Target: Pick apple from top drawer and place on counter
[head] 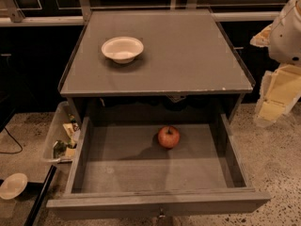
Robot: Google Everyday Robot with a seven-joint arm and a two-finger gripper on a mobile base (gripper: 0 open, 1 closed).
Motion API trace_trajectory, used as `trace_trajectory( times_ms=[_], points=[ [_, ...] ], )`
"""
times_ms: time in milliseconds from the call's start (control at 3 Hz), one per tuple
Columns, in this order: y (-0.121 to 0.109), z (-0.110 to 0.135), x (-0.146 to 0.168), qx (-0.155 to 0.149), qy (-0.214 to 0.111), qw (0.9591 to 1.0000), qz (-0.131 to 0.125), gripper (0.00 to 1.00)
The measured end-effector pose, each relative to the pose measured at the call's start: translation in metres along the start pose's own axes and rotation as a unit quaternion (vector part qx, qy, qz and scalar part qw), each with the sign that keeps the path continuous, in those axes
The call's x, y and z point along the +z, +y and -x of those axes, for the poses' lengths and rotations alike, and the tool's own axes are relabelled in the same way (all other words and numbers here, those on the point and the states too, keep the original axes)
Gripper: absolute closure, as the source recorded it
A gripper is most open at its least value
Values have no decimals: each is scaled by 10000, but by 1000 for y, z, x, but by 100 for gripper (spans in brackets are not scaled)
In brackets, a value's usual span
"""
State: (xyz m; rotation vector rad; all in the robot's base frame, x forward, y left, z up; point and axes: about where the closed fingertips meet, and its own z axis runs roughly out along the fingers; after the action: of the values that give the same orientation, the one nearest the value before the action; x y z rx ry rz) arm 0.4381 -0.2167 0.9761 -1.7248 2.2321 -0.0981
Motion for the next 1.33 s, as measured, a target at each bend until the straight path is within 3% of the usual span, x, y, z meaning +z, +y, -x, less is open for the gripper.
trace_trajectory(
  times_ms=[667, 1333],
  points=[
    [2, -1, 11, 18, -143, 9999, 35, 0],
    [16, 0, 77, -10, -653, 9971, 383, 0]
  ],
)
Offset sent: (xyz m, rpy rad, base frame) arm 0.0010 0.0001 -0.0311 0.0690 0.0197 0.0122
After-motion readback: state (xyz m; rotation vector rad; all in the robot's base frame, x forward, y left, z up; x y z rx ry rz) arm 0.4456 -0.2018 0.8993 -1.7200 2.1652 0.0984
